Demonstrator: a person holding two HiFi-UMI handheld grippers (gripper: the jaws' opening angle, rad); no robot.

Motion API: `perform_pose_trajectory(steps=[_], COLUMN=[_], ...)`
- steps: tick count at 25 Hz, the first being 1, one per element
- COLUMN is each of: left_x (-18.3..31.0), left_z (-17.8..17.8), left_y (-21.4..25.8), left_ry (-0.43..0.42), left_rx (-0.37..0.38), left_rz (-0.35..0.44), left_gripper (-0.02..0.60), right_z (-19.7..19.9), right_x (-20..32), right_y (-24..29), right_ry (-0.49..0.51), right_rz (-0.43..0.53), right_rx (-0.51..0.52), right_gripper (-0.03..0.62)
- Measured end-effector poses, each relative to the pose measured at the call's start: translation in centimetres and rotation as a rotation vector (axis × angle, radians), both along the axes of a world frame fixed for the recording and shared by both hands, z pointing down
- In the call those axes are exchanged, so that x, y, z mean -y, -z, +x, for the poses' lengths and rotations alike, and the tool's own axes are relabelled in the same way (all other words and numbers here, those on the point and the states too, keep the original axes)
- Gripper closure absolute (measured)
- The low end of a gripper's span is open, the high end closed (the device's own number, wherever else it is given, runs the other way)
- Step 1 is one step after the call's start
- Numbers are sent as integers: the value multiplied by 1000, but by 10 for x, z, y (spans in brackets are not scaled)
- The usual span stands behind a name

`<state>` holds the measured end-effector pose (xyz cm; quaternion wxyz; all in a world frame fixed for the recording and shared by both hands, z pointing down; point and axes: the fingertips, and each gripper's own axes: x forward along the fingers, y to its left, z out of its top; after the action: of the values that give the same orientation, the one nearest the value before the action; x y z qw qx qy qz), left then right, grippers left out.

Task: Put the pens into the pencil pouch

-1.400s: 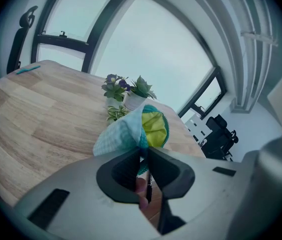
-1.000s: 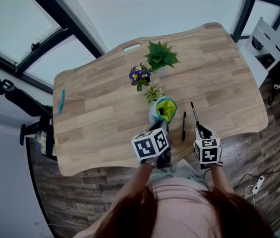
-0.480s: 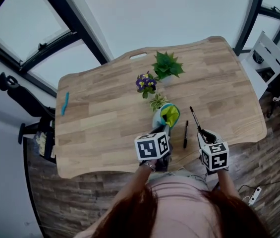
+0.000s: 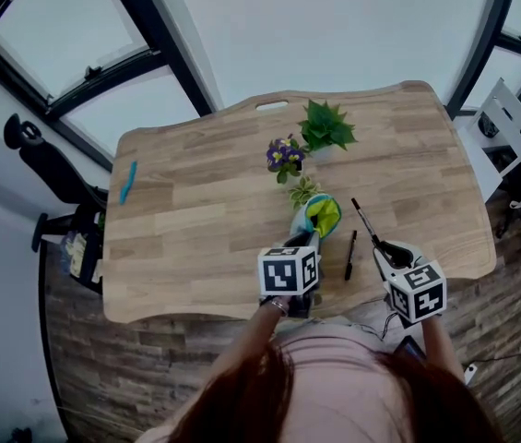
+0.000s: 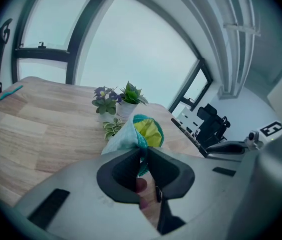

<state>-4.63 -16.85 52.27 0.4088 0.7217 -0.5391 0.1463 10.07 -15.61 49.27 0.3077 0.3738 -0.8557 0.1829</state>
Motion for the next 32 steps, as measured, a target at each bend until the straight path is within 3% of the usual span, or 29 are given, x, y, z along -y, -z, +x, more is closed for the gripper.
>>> perform_pose_trajectory(steps=[15, 23, 32], left_x=[-3, -2, -5], left_z=[2, 2, 4], left_y=[-1, 0, -1], left_ry=[-28, -48, -91], left_rx=[-7, 0, 67], left_rz=[3, 6, 22], left_gripper=[543, 543, 543], right_z=[-32, -46, -59], right_x=[-6, -5, 0], right_y=[14, 6, -3], right_ry=[326, 445, 537], right_rz=[-63, -141, -185], right_rx=[-175, -288, -400], right_gripper=[543, 542, 543])
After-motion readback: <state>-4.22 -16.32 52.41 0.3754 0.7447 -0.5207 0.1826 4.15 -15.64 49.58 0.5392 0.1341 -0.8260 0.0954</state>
